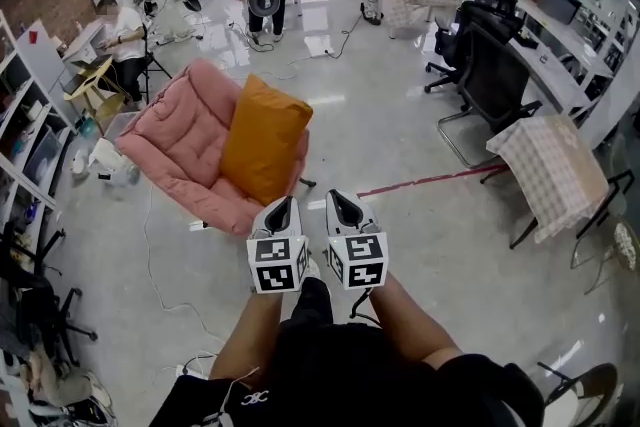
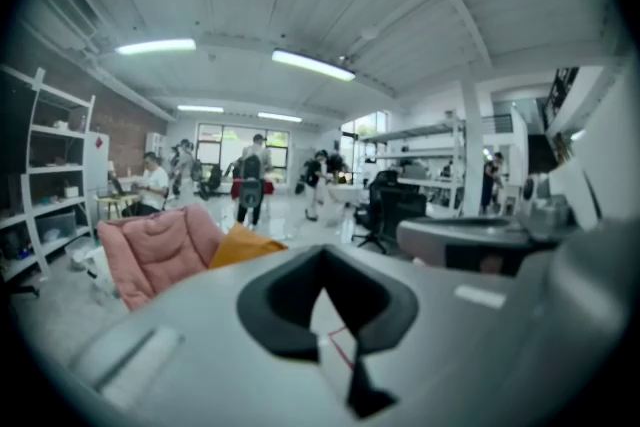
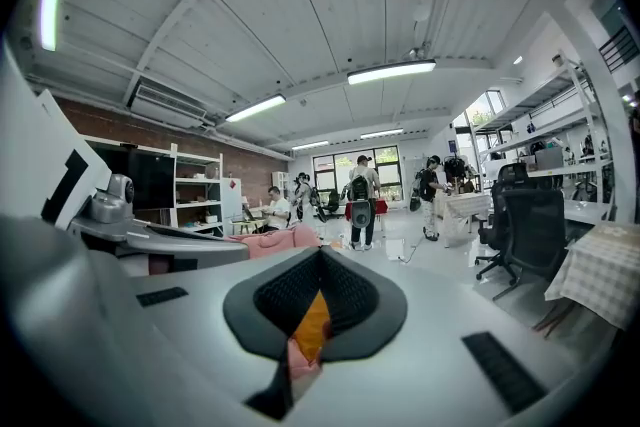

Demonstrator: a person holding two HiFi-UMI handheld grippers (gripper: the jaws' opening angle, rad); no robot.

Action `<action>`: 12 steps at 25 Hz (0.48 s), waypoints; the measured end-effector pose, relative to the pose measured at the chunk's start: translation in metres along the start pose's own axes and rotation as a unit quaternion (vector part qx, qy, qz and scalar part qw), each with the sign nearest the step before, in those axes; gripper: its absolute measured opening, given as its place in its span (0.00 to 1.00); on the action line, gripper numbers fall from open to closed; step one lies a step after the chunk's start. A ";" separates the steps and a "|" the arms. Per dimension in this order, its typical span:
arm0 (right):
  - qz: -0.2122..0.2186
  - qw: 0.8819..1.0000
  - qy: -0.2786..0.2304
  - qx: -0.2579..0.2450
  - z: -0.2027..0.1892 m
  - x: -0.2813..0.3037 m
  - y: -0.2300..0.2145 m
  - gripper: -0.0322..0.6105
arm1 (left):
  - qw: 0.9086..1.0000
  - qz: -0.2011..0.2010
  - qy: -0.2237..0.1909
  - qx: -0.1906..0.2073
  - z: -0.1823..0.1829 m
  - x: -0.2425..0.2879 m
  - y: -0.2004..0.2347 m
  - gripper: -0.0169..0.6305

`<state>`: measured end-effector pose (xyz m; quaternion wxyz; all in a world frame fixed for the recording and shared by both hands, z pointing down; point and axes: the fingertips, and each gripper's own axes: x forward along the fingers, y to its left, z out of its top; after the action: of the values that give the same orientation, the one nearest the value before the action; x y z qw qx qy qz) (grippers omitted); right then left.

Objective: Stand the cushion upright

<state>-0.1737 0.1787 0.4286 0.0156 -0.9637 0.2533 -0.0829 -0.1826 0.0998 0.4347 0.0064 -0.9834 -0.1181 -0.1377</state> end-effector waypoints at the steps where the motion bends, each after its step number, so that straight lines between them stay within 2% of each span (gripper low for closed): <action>1: 0.000 1.000 0.002 -0.001 -0.001 0.007 -0.005 0.05 | 1.000 -0.001 -0.004 -0.003 0.001 0.007 0.001 0.02; 6: 0.008 1.000 -0.009 -0.005 0.009 0.048 -0.019 0.05 | 1.000 0.006 -0.014 -0.003 0.012 0.042 0.021 0.02; 12: 0.045 0.999 -0.011 -0.014 0.019 0.101 -0.024 0.05 | 1.000 0.005 -0.013 -0.021 0.027 0.099 0.048 0.02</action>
<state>-0.0725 0.1496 0.4265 0.0084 -0.9522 0.2978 -0.0676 -0.0717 0.0771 0.4363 -0.0152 -0.9856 -0.1107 -0.1272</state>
